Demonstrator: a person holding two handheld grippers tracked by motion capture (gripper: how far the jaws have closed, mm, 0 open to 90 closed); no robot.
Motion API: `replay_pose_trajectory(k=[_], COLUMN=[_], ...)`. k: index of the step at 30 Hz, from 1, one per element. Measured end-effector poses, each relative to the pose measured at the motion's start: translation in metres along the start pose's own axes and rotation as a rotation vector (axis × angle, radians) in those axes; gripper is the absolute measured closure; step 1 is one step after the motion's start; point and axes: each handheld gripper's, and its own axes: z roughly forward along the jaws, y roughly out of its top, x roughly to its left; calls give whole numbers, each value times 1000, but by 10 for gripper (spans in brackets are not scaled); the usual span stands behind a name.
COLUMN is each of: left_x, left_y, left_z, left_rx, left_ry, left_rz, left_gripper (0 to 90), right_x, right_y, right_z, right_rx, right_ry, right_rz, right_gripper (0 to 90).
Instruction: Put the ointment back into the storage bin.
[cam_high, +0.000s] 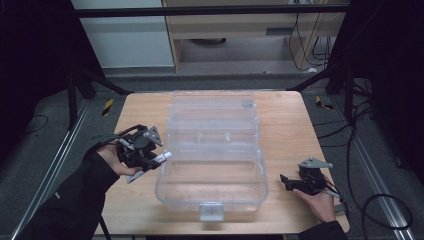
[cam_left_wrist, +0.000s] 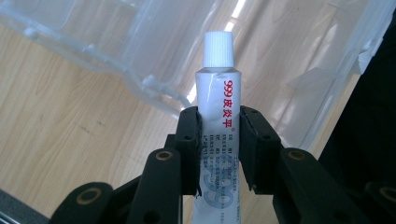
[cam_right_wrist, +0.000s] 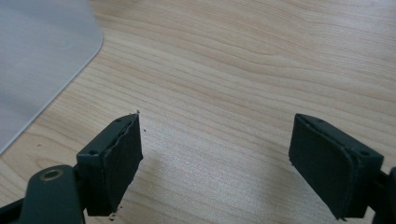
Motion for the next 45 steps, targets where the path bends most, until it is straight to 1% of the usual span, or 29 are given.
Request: replay_pose_trajectory(k=[1,3,4,7,8,10,11,12,13,14,15,16,17,18,19,20,21,22,23,27,28,29,30,31,34,37,38,42,45], left_x=[0,-2,-3,-7,-10,-12,-12,-14,-14,-16,-16,-17,-17,-19,-19,-21,-21,-23,-23,-25,-26,-26,-27,-27,-30,-31,-31,-31,-30], left_y=[0,6,10,20,26,29,31,37,37,43,43,49,49,54,54,58,58,61,61,66,68,68,68,68,69,69,69,67,66], left_z=[0,2,4,10,14,17,18,22,22,25,25,29,29,34,34,40,40,45,45,55,59,59,66,66,76,82,84,95,101], left_rx=[0,-4,-5,2,7,8,7,4,4,1,1,8,8,15,15,20,20,28,28,32,36,36,40,40,53,56,65,75,87], left_ry=[0,-10,-15,-31,-36,-44,-49,-61,-61,-71,-71,-81,-81,-94,-94,-102,-102,-113,-113,-132,-139,-139,-149,-149,-168,-180,-185,-206,-216], left_rz=[0,21,40,74,97,104,113,130,130,148,148,168,168,189,189,215,215,236,236,262,276,276,293,293,322,333,344,359,358], left_gripper=[702,702,702,703,702,702,702,702,702,702,702,702,702,702,702,702,702,702,702,702,702,702,702,702,702,702,702,702,702], right_x=[0,0,0,0,-1,-1,-1,0,0,0,0,0,0,0,0,-1,-1,-1,-1,-1,-1,-1,-1,-1,-1,0,-1,-1,0], right_y=[0,0,0,0,0,0,0,0,0,-1,-1,0,0,0,0,-1,-1,-1,-1,-1,-1,-1,-1,-1,-1,-1,-1,-2,-2], right_z=[0,0,1,1,0,0,0,0,0,0,0,1,1,1,1,1,1,1,1,1,1,1,1,1,2,2,2,3,3], right_rx=[0,0,0,4,1,1,2,1,1,0,0,1,1,2,2,0,0,1,1,0,1,1,4,4,5,8,7,11,16], right_ry=[0,-1,-2,6,6,5,6,8,8,8,8,9,9,12,12,11,11,12,12,8,7,7,12,12,10,10,13,12,16], right_rz=[0,-7,-9,-2,-1,0,0,2,2,2,2,0,0,0,0,-5,-5,-4,-4,-12,-16,-16,-7,-7,-13,-12,-17,-23,-16], right_gripper=[175,175,175,175,175,175,175,176,176,177,177,177,177,177,177,178,178,178,178,178,177,177,178,178,178,178,178,178,178])
